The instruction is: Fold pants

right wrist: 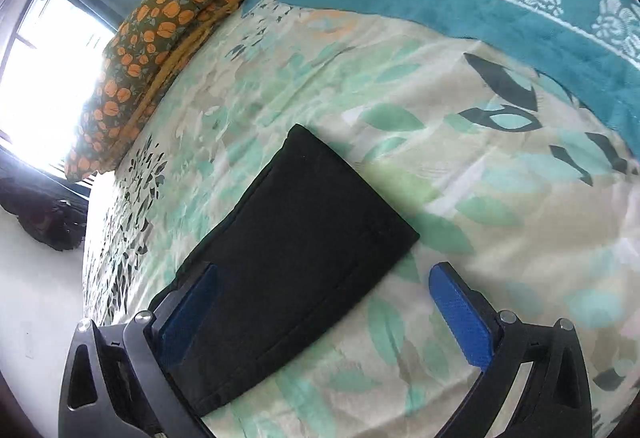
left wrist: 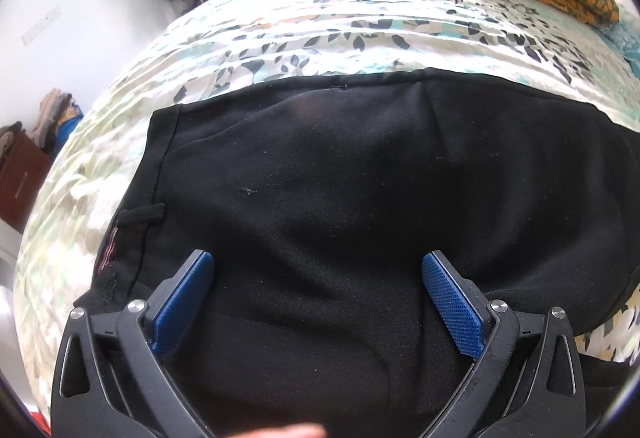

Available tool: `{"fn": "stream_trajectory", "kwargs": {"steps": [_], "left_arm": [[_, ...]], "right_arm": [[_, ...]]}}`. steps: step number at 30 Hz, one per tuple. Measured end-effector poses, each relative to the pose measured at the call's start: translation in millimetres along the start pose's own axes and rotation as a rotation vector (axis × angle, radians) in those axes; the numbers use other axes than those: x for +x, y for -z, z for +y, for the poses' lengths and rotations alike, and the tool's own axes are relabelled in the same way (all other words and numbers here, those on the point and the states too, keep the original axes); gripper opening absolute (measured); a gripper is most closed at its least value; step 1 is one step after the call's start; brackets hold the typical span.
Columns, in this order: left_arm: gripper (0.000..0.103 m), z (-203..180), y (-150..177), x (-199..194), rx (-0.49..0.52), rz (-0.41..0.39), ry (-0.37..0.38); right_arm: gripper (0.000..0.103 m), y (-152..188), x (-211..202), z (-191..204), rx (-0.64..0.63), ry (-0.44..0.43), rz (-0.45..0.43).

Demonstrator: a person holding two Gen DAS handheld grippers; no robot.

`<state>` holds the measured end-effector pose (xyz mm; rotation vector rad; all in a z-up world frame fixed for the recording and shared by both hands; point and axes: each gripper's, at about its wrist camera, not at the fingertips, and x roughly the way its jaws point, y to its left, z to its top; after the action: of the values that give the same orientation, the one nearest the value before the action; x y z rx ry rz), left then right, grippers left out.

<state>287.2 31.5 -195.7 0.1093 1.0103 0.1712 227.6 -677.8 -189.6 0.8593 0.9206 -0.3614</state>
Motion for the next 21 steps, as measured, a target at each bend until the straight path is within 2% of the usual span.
{"fn": "stream_trajectory", "kwargs": {"steps": [2, 3, 6, 7, 8, 10, 13, 18, 20, 21], "left_arm": [[0.103, -0.6, -0.5, 0.0, -0.003, -0.002, -0.001], [0.103, -0.6, -0.3, -0.1, -0.003, -0.004, -0.001], [0.103, -0.9, -0.9, -0.1, -0.004, 0.000, -0.002], [0.103, -1.3, -1.6, -0.3, -0.004, 0.005, -0.005], [0.103, -1.4, -2.3, -0.8, -0.001, 0.015, -0.007], [0.103, -1.5, -6.2, -3.0, 0.003, 0.058, 0.007], [0.102, -2.7, -10.3, -6.2, 0.018, 0.101, 0.072], [0.102, -7.2, -10.6, -4.5, 0.035, 0.106, 0.082], [0.102, -6.9, -12.3, -6.4, 0.041, 0.121, 0.089], [0.102, -6.1, -13.5, -9.1, 0.044, 0.127, 0.099]], "right_arm": [[0.101, -4.4, 6.7, 4.9, -0.027, 0.006, -0.021], [0.093, -1.5, 5.2, 7.2, -0.034, 0.032, -0.037], [0.024, -11.9, 11.4, 8.1, -0.018, 0.082, -0.070], [0.020, -13.7, 13.5, 7.3, -0.004, 0.067, -0.060], [0.019, -14.7, 11.7, 9.1, -0.010, 0.062, -0.070], [0.017, -13.8, 1.3, 22.0, -0.100, 0.090, -0.108], [0.017, -13.5, -11.6, 33.4, -0.221, 0.157, -0.150], [0.018, -12.2, -2.2, 37.2, -0.280, 0.233, -0.132], [0.028, -11.5, 0.7, 36.2, -0.252, 0.243, -0.124], [0.042, -11.7, 0.0, 34.0, -0.230, 0.251, -0.121]]}}
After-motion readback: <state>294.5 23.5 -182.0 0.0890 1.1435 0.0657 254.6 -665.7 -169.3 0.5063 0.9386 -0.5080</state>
